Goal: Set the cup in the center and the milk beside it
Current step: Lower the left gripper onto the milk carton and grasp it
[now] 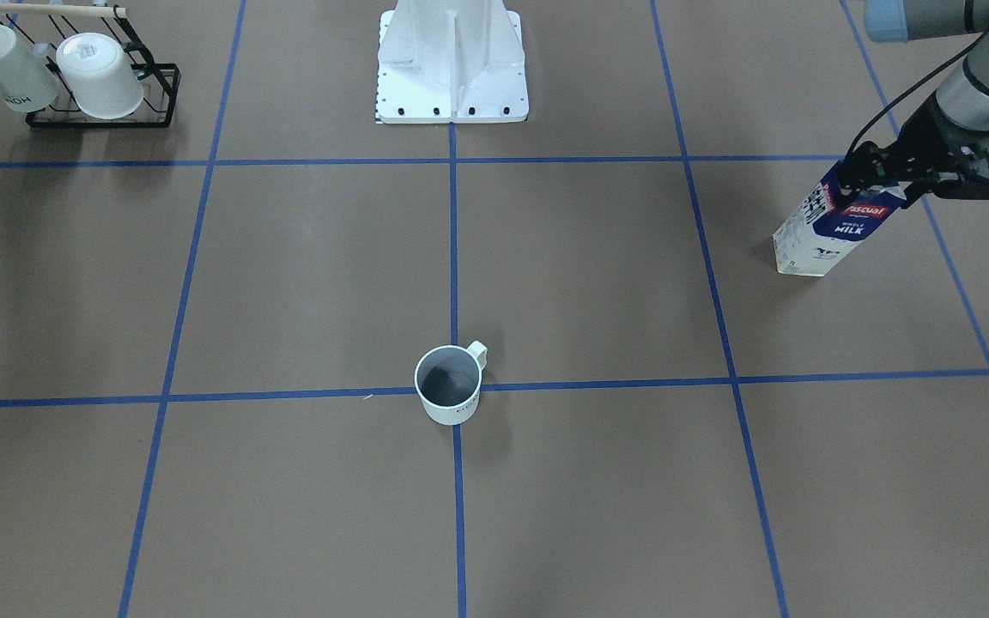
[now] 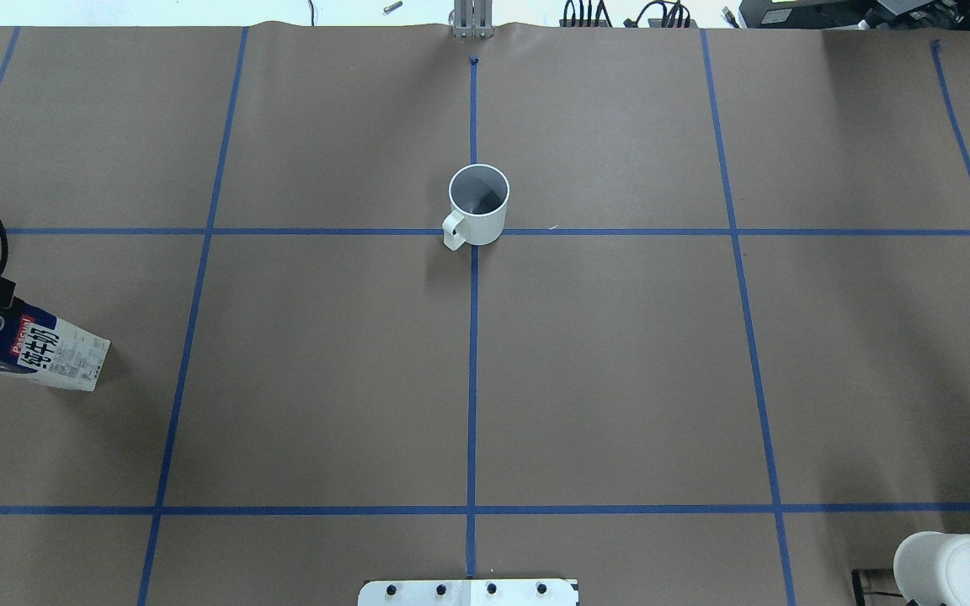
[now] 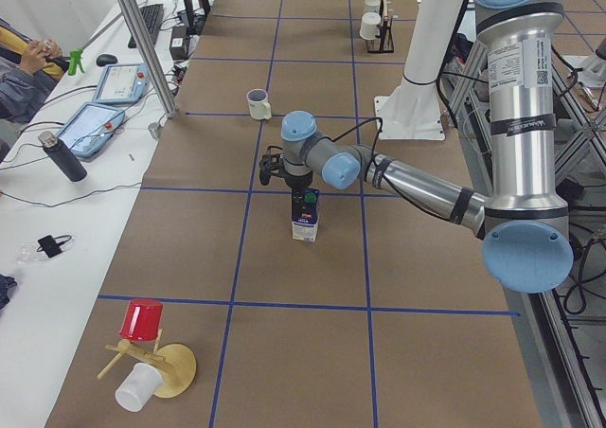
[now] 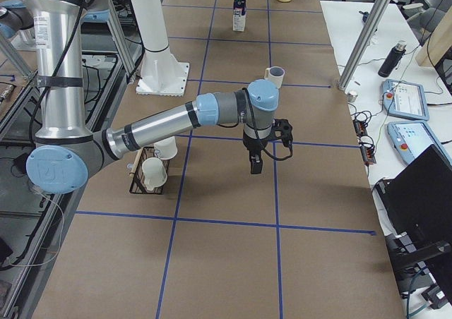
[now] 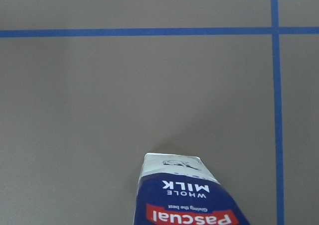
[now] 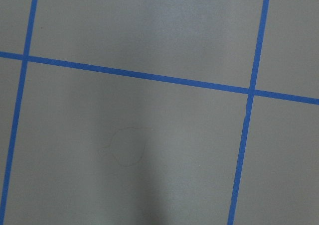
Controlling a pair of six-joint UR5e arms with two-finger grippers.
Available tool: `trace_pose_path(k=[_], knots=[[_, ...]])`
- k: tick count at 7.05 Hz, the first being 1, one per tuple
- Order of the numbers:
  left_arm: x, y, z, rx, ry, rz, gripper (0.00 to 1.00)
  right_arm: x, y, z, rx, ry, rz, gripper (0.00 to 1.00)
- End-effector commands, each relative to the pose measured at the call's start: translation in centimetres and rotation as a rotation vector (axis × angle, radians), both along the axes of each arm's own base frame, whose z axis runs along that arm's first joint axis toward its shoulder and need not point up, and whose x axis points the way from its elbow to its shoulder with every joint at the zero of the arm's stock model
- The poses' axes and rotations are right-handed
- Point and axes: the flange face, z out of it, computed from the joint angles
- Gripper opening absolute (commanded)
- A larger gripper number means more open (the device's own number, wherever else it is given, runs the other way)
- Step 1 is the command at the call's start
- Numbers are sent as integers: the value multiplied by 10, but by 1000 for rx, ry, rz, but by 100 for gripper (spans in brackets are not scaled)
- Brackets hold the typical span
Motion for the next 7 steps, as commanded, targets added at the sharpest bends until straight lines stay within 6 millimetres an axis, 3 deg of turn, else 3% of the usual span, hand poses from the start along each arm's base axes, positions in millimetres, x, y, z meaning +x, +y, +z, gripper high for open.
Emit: trace_pose_path(k=[1, 3, 4, 6, 7], knots=[[3, 0, 1, -3, -1, 5, 87, 0, 0, -1, 1, 0, 1, 100], [5, 1, 1, -3, -1, 9, 68, 0, 0, -1, 2, 0, -1, 100], [6, 0, -2, 1, 4, 9, 49, 0, 0, -1, 2, 0, -1, 100], [6, -1, -13, 11, 15, 3, 27, 0, 0, -3, 5, -1, 1, 100], [6, -9, -35, 27, 33, -12, 26, 0, 0, -4, 7, -1, 1, 100]])
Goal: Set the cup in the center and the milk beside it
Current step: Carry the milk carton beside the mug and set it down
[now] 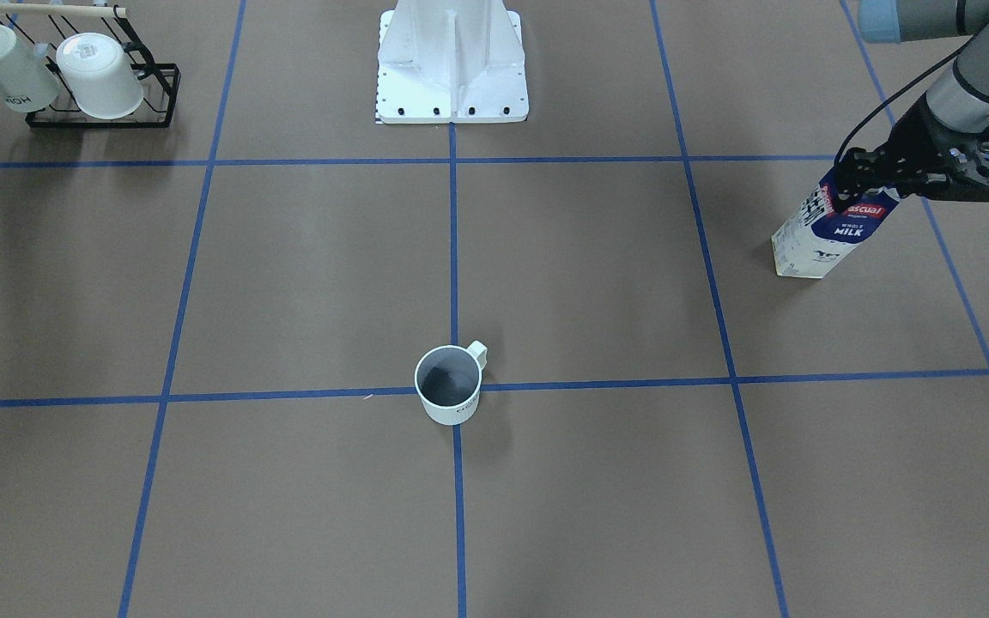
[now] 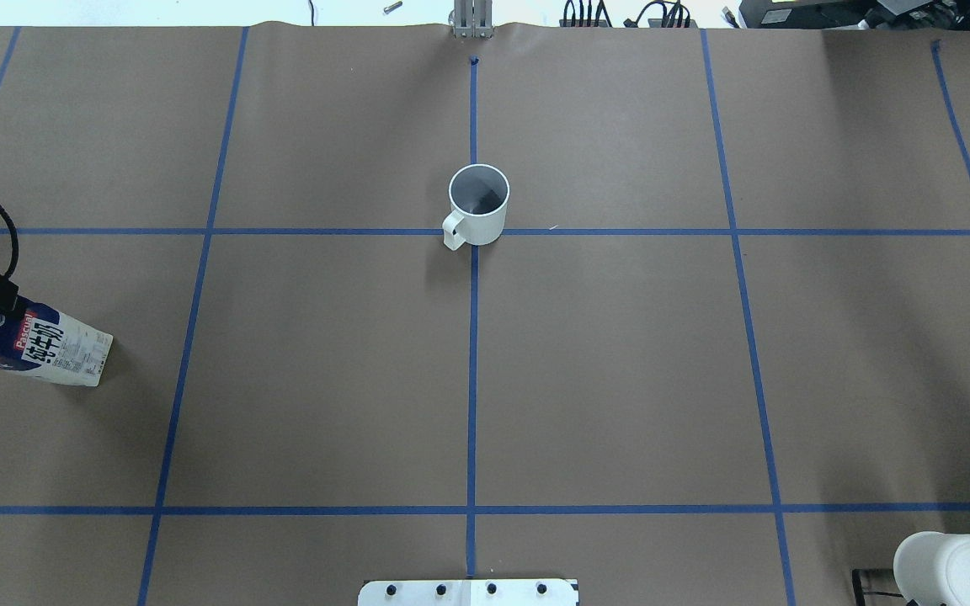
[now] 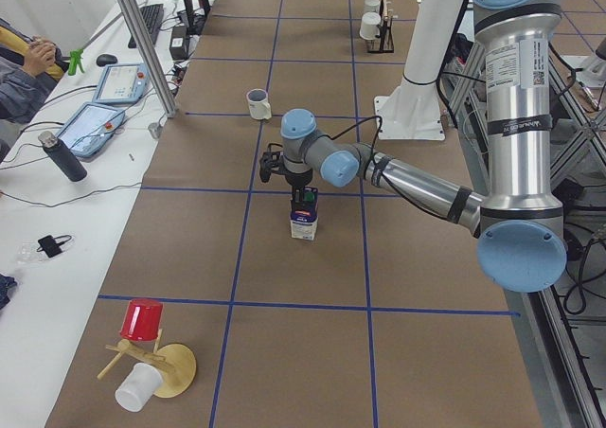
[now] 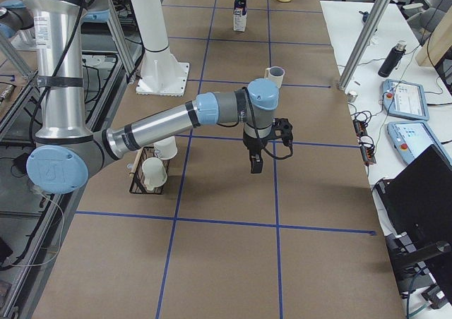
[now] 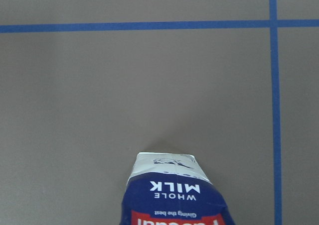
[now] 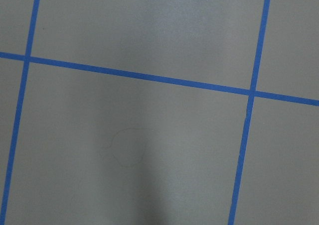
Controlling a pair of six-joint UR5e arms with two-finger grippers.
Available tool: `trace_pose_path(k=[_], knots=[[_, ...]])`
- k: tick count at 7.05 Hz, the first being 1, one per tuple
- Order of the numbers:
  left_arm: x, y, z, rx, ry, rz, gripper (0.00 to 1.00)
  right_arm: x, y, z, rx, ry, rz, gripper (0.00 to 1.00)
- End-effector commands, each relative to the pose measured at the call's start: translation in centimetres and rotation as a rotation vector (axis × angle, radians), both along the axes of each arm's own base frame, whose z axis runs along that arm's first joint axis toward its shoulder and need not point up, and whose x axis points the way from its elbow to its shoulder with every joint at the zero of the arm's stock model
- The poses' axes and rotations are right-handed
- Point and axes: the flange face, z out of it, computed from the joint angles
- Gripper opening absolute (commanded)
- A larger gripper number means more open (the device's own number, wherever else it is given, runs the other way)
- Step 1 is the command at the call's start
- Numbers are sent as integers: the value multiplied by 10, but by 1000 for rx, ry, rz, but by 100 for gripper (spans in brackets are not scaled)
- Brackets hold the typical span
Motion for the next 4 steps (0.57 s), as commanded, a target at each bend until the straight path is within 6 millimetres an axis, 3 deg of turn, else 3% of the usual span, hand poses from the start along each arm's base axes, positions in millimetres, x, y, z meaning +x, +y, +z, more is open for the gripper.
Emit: trace_pose_path(k=[1, 3, 4], knots=[[13, -32, -59, -12, 24, -51, 26, 0, 0, -1, 2, 0, 0, 100], [55, -117, -195, -97, -36, -96, 26, 0, 0, -1, 0, 0, 0, 100], [80, -156, -230, -113, -55, -131, 26, 0, 1, 0, -3, 0, 0, 100]])
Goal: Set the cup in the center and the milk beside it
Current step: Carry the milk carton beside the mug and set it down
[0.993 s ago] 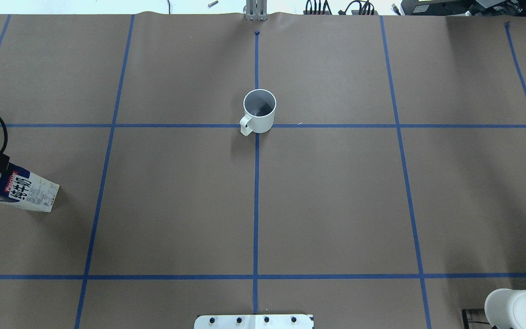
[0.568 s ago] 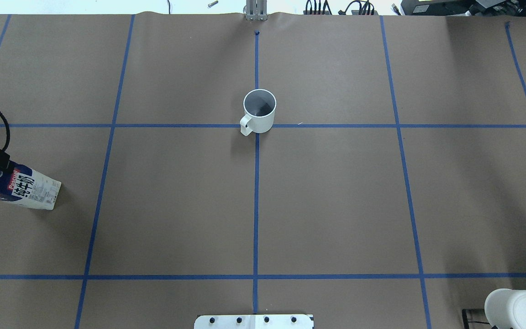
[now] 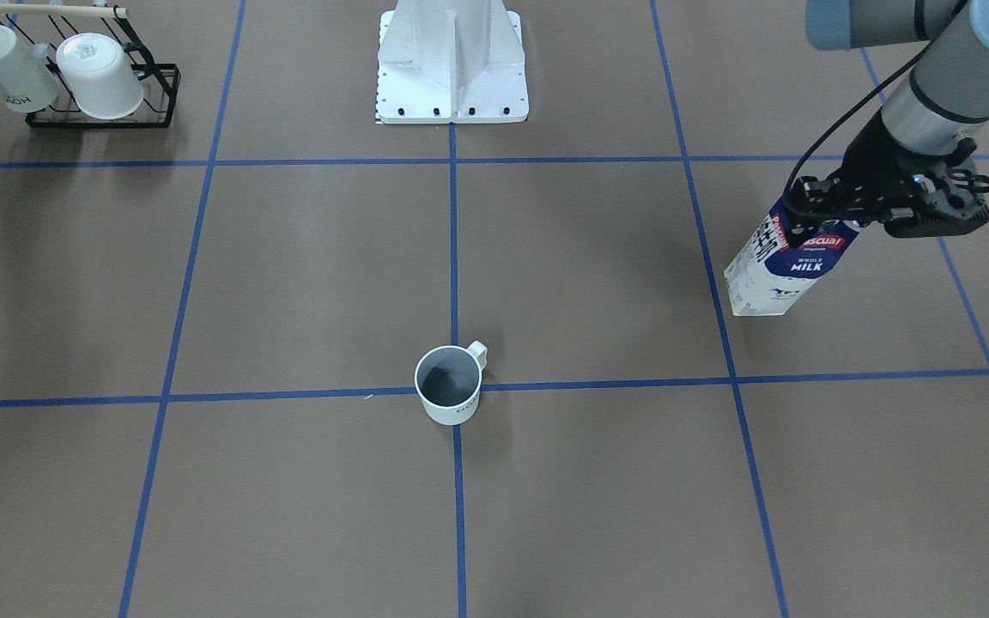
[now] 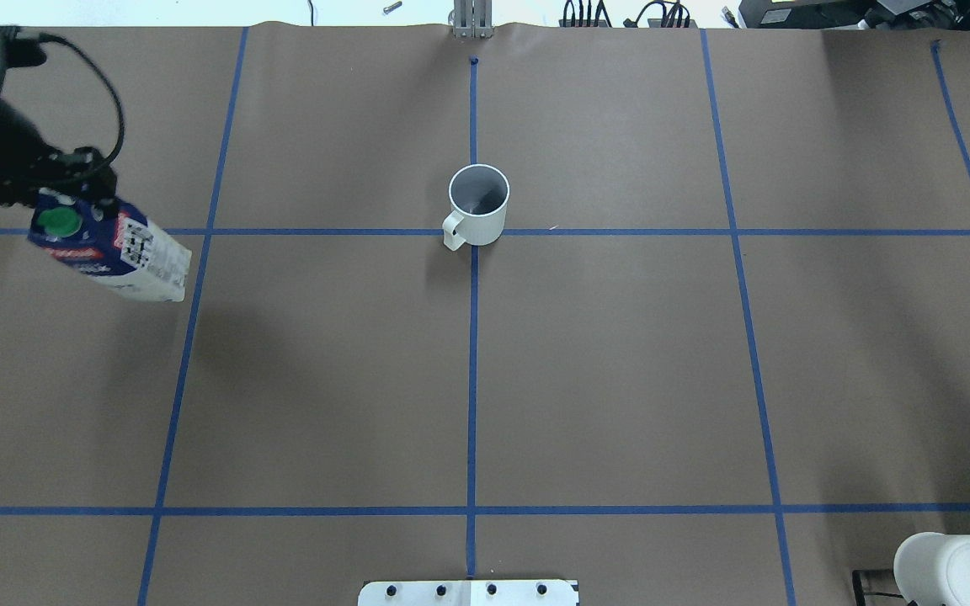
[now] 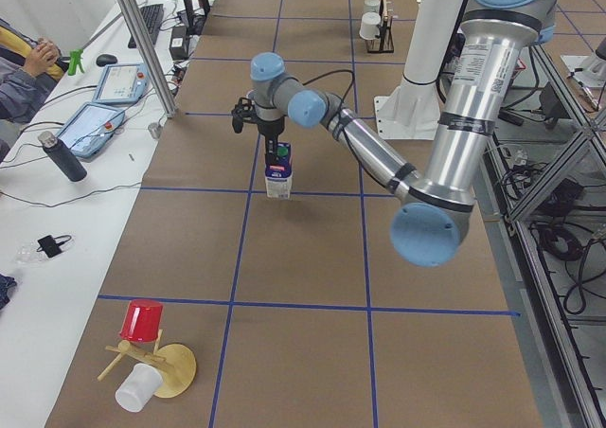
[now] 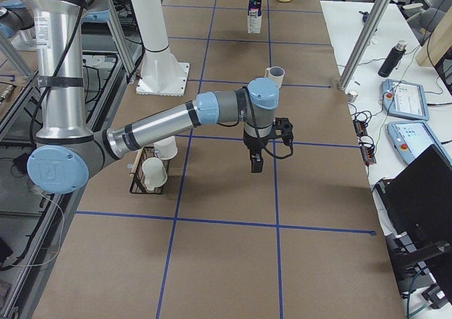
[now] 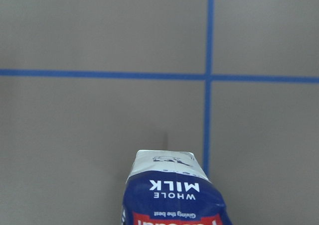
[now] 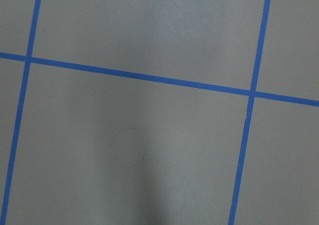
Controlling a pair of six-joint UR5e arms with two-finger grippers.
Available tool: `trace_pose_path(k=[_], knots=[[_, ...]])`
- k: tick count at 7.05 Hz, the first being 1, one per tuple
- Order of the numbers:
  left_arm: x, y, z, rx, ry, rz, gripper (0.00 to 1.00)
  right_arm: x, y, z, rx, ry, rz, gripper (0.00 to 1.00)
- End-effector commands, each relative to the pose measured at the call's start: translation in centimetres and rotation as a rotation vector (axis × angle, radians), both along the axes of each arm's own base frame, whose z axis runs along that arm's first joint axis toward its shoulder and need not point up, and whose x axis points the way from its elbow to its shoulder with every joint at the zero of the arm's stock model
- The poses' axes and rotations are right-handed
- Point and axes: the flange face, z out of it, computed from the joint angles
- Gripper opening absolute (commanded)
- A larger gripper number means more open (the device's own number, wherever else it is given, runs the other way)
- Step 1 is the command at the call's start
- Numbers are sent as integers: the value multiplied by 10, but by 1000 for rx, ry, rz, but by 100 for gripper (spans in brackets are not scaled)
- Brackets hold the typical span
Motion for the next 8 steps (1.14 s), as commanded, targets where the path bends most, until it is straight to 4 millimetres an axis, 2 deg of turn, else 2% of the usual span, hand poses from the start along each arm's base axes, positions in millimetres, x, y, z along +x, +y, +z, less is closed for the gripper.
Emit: trace_pose_path(k=[1, 2, 3, 4, 5, 7, 8], knots=[[69, -86, -102, -66, 0, -82, 26, 0, 0, 0, 2, 0, 0, 100], [120, -118, -124, -68, 36, -91, 26, 0, 0, 0, 3, 0, 0, 100], [155, -147, -135, -58, 49, -82, 26, 0, 0, -1, 6, -1, -1, 100], [185, -165, -154, -62, 44, -65, 26, 0, -1, -2, 13, 7, -3, 100], [199, -169, -165, -56, 48, -53, 26, 0, -3, -3, 18, 9, -6, 100], [232, -161, -160, -56, 72, -39, 26, 0, -2, -2, 16, 11, -5, 100], [240, -156, -163, -55, 75, -32, 26, 0, 0, -2, 14, 11, -3, 100]])
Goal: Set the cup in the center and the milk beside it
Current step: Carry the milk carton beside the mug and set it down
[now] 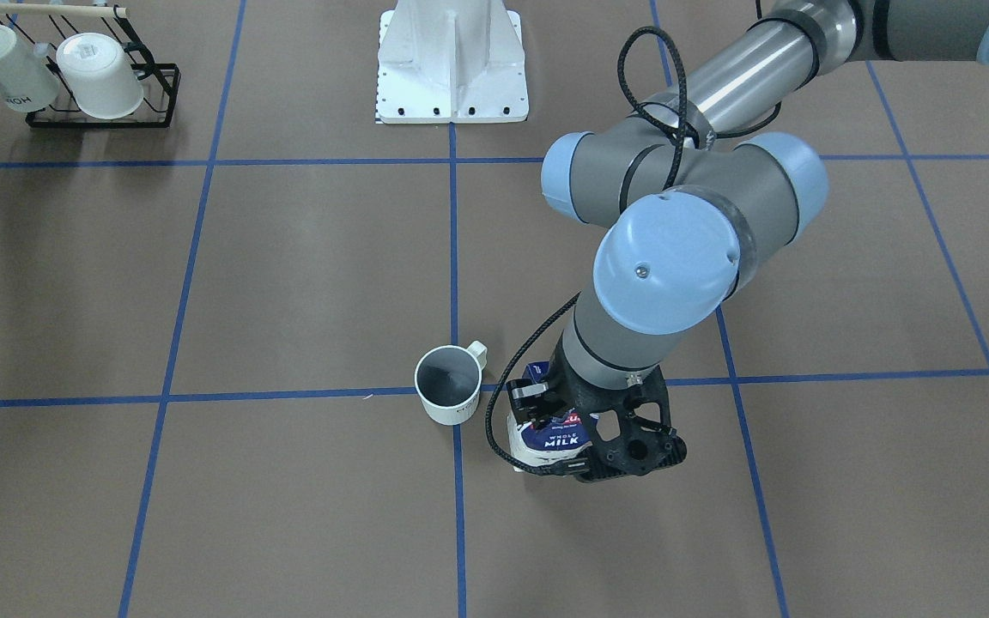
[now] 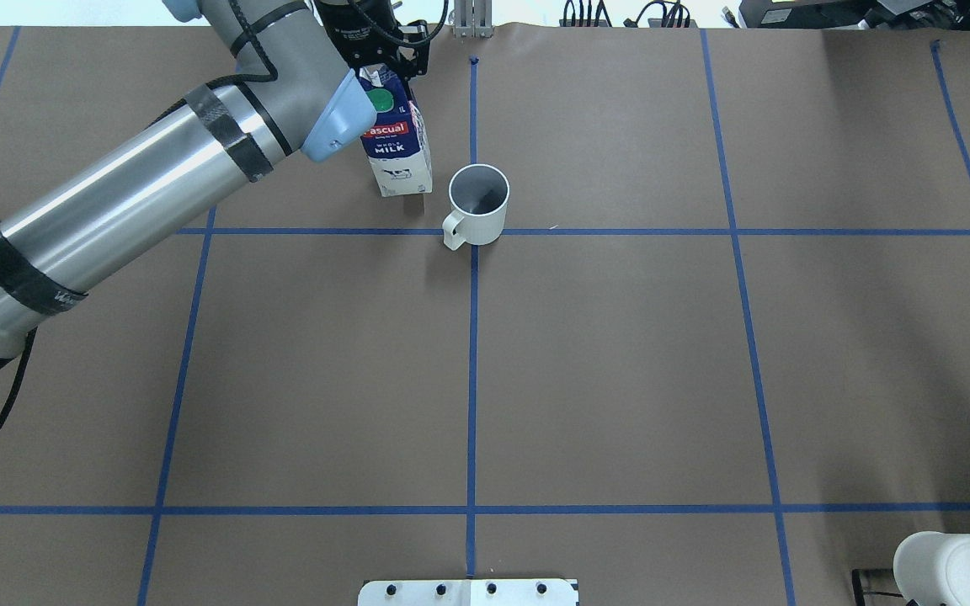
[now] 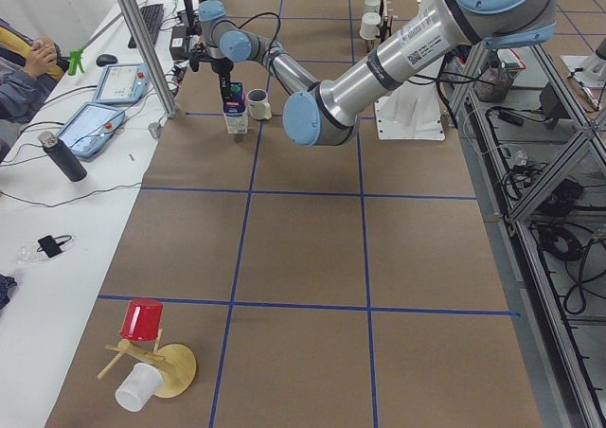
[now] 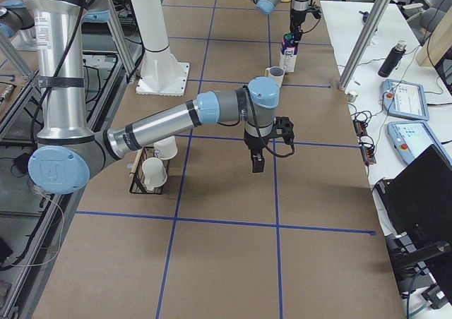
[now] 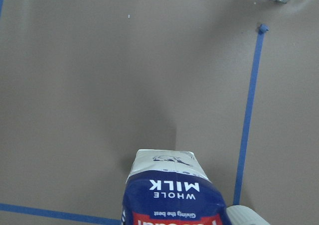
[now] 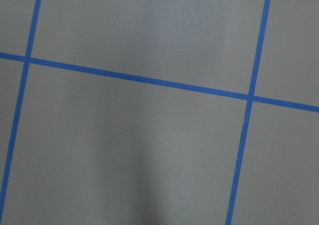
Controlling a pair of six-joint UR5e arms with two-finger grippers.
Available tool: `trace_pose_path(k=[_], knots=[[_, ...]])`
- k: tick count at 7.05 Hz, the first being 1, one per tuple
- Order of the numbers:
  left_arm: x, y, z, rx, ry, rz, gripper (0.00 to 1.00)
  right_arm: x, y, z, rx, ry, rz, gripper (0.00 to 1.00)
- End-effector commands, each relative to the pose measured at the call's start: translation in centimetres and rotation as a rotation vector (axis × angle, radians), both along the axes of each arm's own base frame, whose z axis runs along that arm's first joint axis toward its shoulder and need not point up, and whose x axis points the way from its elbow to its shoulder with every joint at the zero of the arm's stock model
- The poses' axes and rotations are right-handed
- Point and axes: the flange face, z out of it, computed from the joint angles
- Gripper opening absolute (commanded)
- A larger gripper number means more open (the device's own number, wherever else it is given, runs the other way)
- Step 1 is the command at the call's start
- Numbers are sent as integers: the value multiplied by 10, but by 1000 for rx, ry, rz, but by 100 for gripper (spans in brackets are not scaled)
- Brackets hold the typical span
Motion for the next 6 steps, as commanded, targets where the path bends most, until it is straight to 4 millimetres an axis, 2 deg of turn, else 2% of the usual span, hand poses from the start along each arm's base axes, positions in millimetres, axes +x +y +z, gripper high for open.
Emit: trace_pose_path(k=[1, 2, 3, 4, 5, 6], knots=[[20, 10, -5, -3, 8, 14, 27, 0, 1, 0, -1, 1, 2, 100], [29, 17, -14, -24, 16, 4, 28, 0, 2, 0, -3, 1, 4, 100], [29, 18, -15, -19, 16, 7, 92, 0, 0, -1, -1, 4, 5, 100], [28, 17, -15, -1, 7, -1, 97, 0, 0, -1, -1, 4, 5, 100], [26, 17, -17, 5, 4, -7, 98, 0, 1, 1, -4, 5, 5, 100], [16, 13, -20, 10, 8, -19, 98, 1, 2, 0, -4, 4, 7, 100]])
